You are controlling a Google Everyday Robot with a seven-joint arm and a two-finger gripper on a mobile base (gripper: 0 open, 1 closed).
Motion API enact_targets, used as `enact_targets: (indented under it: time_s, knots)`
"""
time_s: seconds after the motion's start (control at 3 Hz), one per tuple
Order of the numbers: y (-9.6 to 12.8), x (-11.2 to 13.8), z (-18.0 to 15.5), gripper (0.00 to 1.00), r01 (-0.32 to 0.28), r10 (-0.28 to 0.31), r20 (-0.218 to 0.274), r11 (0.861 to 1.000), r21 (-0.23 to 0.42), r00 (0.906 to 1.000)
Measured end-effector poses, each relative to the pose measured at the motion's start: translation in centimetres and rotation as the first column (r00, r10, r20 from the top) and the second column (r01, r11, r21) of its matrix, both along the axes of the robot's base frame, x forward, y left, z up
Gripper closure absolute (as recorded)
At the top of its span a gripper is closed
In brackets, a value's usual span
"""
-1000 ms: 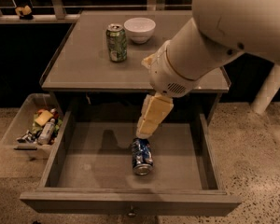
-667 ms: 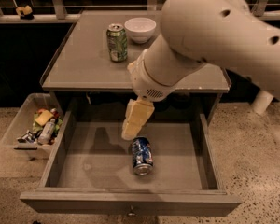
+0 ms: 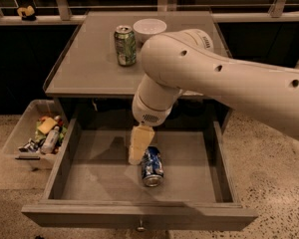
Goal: Pick pepsi can from top drawer and place on counter
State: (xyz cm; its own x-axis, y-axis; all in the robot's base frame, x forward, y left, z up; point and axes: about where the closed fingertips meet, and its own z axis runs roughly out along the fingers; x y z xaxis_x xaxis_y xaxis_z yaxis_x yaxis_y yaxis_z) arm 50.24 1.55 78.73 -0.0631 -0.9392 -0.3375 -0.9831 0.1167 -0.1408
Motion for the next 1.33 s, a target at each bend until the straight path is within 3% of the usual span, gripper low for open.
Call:
enact_targets:
  time_s: [0.33, 0.67, 1.0, 1.33]
  knots:
    - [0.0, 0.0, 0.0, 0.00, 0.000, 0.000, 0.000, 1.000, 0.000, 1.0000]
    - [-1.4, 2.2, -2.4, 0.00, 0.063, -0.065, -0.016, 0.996, -0.066, 0.9978]
    - [-4.9, 5.9, -6.5, 0.00, 0.196, -0.206, -0.083, 0.973, -0.123, 0.9750]
    - [-7.3, 7.2, -9.4, 0.00, 0.273, -0.294, -0.158, 0.952, -0.139, 0.9428]
